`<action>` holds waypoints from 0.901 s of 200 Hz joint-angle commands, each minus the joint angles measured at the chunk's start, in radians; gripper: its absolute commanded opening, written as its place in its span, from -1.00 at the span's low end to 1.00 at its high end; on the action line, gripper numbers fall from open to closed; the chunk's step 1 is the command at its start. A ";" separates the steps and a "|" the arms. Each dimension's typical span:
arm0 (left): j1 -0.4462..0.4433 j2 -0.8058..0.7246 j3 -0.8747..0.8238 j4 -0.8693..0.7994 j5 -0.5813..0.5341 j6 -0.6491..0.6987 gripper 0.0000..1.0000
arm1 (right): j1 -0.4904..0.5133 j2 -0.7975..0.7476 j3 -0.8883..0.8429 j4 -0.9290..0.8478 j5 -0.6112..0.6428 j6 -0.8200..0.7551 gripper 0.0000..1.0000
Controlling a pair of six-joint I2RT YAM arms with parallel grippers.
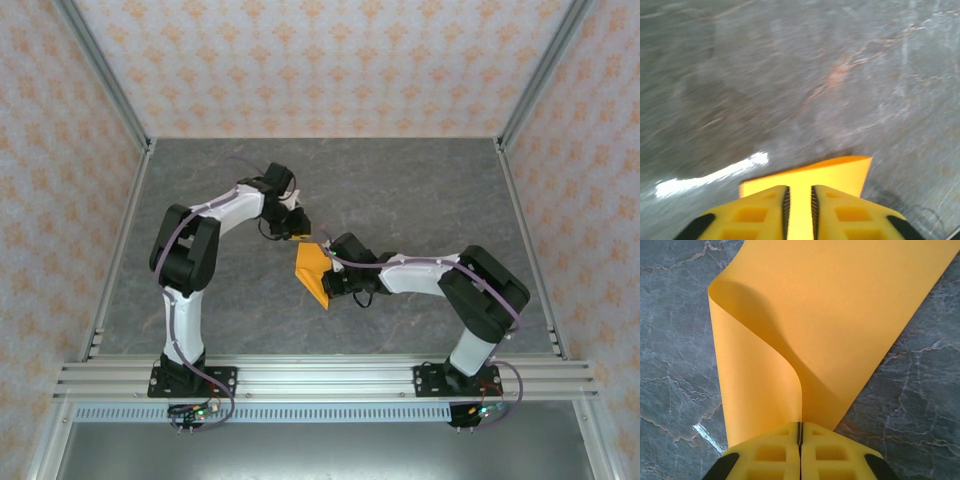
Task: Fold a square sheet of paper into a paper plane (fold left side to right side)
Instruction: Third fold the triangle at the center of the table.
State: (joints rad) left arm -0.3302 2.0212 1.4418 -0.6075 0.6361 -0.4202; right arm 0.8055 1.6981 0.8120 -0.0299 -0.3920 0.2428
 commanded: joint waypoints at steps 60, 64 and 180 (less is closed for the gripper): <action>-0.064 -0.322 -0.388 0.234 0.106 -0.152 -0.89 | 0.018 0.057 -0.003 -0.094 0.005 -0.014 -0.87; -0.073 -0.320 -0.393 0.240 0.110 -0.157 -0.89 | 0.018 0.059 -0.002 -0.094 0.005 -0.014 -0.87; -0.165 -0.220 -0.444 0.287 0.046 -0.187 -0.91 | 0.021 0.066 0.009 -0.103 0.003 -0.017 -0.87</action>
State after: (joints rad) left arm -0.4854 1.7882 1.0218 -0.3416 0.7136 -0.5961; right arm 0.8112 1.7134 0.8314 -0.0383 -0.3931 0.2420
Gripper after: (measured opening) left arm 0.052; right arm 0.067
